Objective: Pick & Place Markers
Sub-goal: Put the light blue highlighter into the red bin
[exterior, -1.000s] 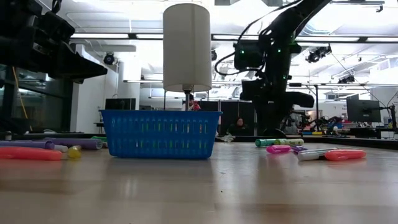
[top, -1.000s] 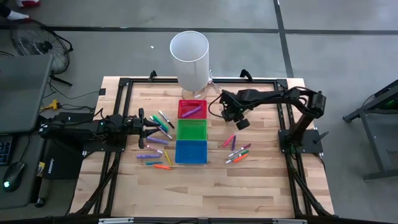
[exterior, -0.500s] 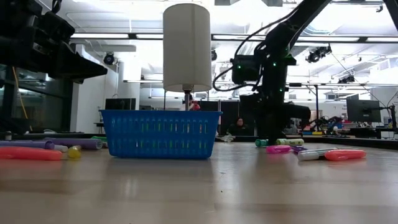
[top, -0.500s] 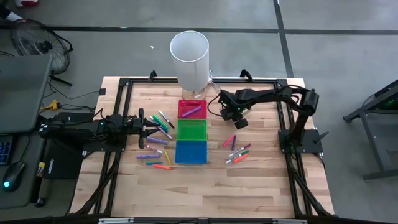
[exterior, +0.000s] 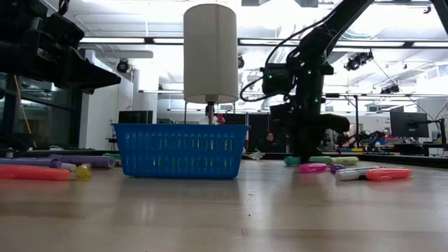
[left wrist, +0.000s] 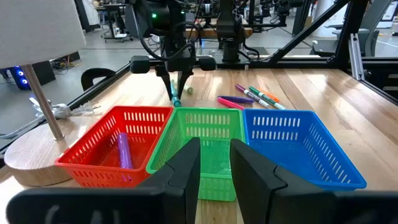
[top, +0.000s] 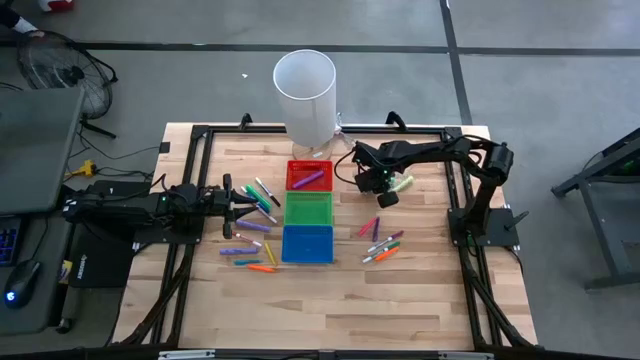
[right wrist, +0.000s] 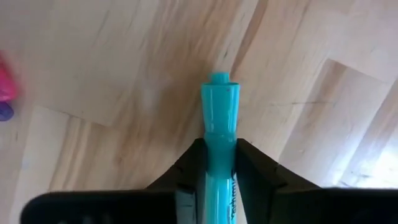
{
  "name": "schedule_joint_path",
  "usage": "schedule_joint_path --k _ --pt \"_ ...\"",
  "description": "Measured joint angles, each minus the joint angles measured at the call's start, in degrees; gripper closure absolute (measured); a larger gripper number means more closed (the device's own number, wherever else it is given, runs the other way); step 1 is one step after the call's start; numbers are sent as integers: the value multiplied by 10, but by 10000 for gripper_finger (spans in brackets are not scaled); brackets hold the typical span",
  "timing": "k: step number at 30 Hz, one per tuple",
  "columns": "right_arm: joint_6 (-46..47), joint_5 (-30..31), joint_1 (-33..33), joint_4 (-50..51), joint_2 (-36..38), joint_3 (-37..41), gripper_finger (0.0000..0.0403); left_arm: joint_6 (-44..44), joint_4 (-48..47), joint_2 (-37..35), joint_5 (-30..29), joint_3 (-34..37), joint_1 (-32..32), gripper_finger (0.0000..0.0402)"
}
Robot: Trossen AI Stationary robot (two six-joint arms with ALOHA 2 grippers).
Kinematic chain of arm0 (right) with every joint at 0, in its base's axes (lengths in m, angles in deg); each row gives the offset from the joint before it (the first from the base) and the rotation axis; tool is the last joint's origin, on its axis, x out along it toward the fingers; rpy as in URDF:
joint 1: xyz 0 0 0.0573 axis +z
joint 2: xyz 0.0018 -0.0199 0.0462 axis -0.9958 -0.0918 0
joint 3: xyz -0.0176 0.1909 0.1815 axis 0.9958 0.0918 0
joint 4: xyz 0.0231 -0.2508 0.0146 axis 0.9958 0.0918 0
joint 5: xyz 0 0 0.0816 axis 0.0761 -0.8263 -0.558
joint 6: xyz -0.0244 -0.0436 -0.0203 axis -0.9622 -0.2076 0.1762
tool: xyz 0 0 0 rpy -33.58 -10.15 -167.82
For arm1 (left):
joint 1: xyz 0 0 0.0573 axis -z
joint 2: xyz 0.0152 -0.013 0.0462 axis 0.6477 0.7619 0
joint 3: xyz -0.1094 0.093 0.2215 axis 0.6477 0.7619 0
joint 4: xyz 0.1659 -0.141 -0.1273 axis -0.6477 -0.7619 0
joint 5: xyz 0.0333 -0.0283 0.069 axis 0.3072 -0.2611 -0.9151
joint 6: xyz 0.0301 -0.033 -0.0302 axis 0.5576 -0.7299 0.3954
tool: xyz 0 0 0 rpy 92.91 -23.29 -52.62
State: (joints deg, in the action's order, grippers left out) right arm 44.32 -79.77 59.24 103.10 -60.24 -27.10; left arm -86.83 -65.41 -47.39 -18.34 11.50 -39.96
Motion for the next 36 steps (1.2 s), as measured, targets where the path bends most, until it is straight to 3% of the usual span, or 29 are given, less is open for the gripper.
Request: schedule_joint_path --k 20,36 --pt "72 3 15 4 -7 -17 351 0 0 0 0 0 0 316" --pt "148 2 48 147 -7 -199 351 0 0 0 0 0 0 316"
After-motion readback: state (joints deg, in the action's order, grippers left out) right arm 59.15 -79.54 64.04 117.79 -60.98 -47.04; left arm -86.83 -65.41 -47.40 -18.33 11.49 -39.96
